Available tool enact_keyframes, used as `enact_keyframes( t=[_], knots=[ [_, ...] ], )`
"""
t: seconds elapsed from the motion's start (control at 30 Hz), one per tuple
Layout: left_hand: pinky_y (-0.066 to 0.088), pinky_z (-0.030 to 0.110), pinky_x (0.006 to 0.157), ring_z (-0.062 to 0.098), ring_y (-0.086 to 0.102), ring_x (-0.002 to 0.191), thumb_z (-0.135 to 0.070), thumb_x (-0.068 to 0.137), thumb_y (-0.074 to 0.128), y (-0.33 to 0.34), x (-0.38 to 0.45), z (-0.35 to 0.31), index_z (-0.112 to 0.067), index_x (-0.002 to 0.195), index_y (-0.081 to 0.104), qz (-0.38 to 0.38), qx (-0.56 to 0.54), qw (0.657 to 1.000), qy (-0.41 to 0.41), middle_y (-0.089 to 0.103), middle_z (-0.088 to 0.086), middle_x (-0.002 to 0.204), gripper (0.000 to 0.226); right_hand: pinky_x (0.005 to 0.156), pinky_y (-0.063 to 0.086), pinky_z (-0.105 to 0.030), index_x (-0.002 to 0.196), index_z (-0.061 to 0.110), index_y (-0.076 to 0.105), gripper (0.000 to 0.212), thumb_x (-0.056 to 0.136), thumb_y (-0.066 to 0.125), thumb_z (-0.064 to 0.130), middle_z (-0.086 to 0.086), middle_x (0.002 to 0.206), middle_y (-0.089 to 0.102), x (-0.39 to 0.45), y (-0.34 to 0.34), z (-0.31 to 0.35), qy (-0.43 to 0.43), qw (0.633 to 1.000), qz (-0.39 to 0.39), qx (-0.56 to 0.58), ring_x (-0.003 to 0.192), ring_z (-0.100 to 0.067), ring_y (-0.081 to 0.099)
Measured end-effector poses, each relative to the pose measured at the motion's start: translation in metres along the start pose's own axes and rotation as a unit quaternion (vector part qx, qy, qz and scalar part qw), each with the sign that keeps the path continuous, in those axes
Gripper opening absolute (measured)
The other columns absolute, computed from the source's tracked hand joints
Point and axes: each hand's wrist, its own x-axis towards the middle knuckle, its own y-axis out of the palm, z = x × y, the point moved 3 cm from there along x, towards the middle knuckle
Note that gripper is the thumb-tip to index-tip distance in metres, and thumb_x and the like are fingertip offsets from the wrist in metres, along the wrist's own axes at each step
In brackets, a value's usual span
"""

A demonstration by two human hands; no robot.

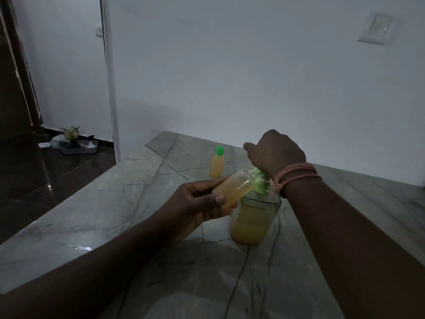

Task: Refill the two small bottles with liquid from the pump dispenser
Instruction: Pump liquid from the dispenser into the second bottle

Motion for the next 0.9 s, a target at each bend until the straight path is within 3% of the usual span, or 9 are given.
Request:
enact_keyframes(
  t=[0.13,0.37,0.47,0.53,0.77,0.9],
  knots=[
    [0.057,0.031,0.086,0.034,0.068,0.112,-0.029,0.08,0.082,-0.002,0.0,0.002,-0.024,0.128,0.069,0.005,0.005,1.0,-0.002,0.068,0.014,0.124,0.05,0.065,0.043,-0.031,0.065,0.018,0.045,0.034,0.076,0.059,0.047,-0.007,0.077,0.059,-0.001,0.008,-0.006,0.026,0.998,0.028,0.043,0.076,-0.031,0.058],
    [0.057,0.03,0.085,0.032,0.069,0.11,-0.035,0.072,0.088,0.004,-0.002,-0.002,-0.026,0.125,0.072,-0.004,0.003,1.0,-0.004,0.07,0.012,0.121,0.056,0.061,0.039,-0.03,0.063,0.019,0.043,0.032,0.079,0.061,0.04,0.0,0.064,0.048,0.0,-0.001,0.003,0.017,0.999,0.052,-0.004,0.064,-0.024,0.05],
    [0.058,0.03,0.084,0.032,0.069,0.11,-0.035,0.07,0.09,0.004,-0.002,-0.002,-0.026,0.124,0.072,-0.008,-0.001,1.0,-0.006,0.07,0.013,0.121,0.058,0.061,0.037,-0.03,0.062,0.02,0.039,0.036,0.081,0.059,0.043,0.001,0.062,0.042,-0.001,-0.002,0.003,0.002,1.0,0.019,-0.005,0.066,-0.026,0.048],
    [0.058,0.03,0.084,0.032,0.069,0.111,-0.035,0.073,0.088,0.003,-0.001,-0.002,-0.026,0.125,0.071,0.001,0.004,1.0,-0.005,0.07,0.012,0.121,0.056,0.06,0.035,-0.029,0.061,0.019,0.039,0.037,0.081,0.057,0.044,0.001,0.061,0.042,-0.004,0.002,-0.002,0.005,1.0,-0.009,0.019,0.065,-0.026,0.047],
    [0.057,0.03,0.085,0.031,0.068,0.111,-0.036,0.073,0.087,0.001,-0.001,-0.001,-0.028,0.126,0.071,0.001,0.007,1.0,-0.007,0.07,0.01,0.123,0.055,0.06,0.037,-0.029,0.063,0.019,0.043,0.032,0.082,0.06,0.038,0.0,0.063,0.046,-0.005,0.001,0.001,0.012,0.999,0.027,0.014,0.057,-0.021,0.046],
    [0.057,0.029,0.085,0.032,0.069,0.111,-0.036,0.07,0.09,0.003,-0.001,-0.001,-0.027,0.124,0.072,-0.001,0.0,1.0,-0.006,0.069,0.011,0.123,0.058,0.061,0.036,-0.029,0.063,0.019,0.042,0.032,0.082,0.058,0.039,0.001,0.063,0.044,-0.004,-0.006,0.007,-0.013,0.999,0.031,-0.021,0.068,-0.026,0.05]
  ],
)
